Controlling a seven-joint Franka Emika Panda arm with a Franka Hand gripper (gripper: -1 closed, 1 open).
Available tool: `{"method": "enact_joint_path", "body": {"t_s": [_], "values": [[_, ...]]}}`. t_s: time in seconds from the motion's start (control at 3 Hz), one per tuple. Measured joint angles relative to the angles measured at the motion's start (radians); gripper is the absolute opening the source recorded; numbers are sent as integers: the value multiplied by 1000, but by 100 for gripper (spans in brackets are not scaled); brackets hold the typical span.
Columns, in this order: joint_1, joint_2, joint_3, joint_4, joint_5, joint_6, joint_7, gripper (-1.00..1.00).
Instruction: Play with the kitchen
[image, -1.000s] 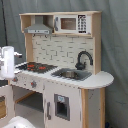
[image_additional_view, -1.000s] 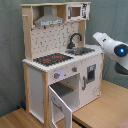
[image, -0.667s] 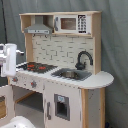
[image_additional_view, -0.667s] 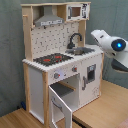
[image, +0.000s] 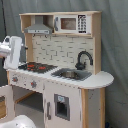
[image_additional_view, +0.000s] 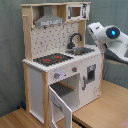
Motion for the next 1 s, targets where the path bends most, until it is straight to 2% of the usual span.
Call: {"method": "enact_joint_path", "body": {"t_s": [0.67, 1.0], "values": [[-145, 90, -10, 131, 121, 2, 15, 100], [-203, 133, -5, 174, 175, 2, 31, 100]]}}
